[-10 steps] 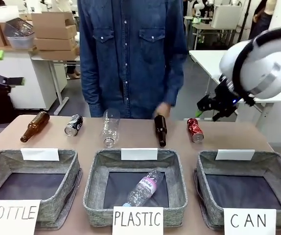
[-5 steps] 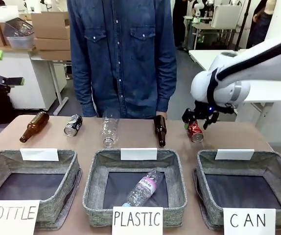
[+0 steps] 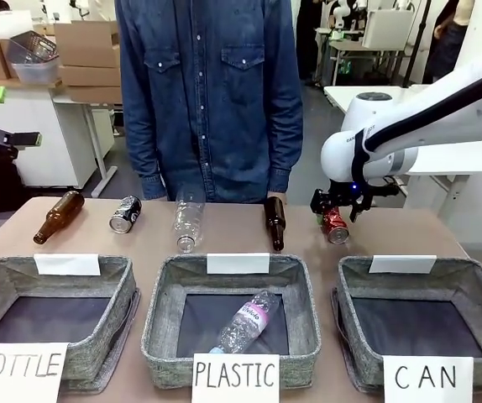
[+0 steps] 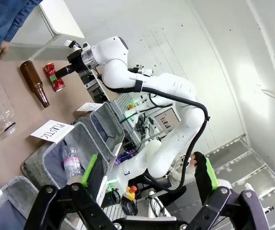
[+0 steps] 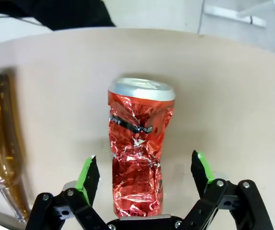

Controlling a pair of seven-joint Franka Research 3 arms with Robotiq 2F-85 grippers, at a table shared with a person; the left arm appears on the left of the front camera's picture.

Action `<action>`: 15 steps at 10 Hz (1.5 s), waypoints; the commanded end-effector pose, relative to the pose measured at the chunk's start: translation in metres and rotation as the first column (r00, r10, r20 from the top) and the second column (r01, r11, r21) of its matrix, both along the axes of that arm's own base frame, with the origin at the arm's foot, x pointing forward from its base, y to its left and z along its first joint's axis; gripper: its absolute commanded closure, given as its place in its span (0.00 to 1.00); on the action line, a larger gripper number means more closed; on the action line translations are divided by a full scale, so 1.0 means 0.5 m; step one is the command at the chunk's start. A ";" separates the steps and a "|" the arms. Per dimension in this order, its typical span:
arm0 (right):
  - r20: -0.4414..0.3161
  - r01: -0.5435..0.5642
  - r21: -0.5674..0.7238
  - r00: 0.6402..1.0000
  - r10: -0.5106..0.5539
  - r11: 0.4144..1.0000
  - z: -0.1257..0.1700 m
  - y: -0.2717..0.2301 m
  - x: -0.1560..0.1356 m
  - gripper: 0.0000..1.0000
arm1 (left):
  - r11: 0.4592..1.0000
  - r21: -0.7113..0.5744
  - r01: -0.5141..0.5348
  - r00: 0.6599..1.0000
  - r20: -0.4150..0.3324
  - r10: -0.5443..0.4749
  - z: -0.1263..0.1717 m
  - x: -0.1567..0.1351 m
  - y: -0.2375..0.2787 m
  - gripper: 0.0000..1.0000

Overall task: Sort the can waste into the basket.
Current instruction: Pick up the can waste from the table and place it in the right Fabric basket.

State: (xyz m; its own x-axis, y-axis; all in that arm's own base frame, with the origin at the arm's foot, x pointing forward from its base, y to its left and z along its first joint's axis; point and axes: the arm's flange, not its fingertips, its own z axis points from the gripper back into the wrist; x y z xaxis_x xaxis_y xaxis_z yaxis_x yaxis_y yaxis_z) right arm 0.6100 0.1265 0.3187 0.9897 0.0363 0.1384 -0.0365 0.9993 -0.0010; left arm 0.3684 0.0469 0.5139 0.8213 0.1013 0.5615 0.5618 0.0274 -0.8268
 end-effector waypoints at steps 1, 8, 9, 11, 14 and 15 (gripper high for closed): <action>-0.005 0.020 -0.044 1.000 -0.020 0.999 -0.001 0.015 0.006 0.59 | 1.000 -0.020 0.001 1.000 0.026 0.000 0.003 0.000 -0.003 0.00; -0.045 -0.025 -0.071 0.999 0.022 0.997 -0.014 0.025 0.008 1.00 | 1.000 -0.020 0.001 1.000 0.026 0.000 0.003 0.000 -0.003 0.00; -0.061 -0.015 -0.062 0.998 0.012 0.998 -0.012 0.019 0.012 0.75 | 1.000 -0.020 0.001 1.000 0.026 0.000 0.003 0.000 -0.003 0.00; -0.058 -0.006 -0.049 0.998 0.003 0.999 0.002 0.003 0.009 0.75 | 1.000 -0.020 0.001 1.000 0.026 0.000 0.003 0.000 -0.003 0.00; -0.058 -0.076 0.030 0.995 0.077 0.997 0.116 -0.066 -0.064 0.75 | 1.000 -0.020 0.001 1.000 0.026 0.000 0.003 0.000 -0.003 0.00; -0.050 -0.100 0.060 0.993 0.103 0.993 0.193 -0.108 -0.141 0.75 | 1.000 -0.020 0.001 1.000 0.026 0.000 0.003 0.000 -0.003 0.00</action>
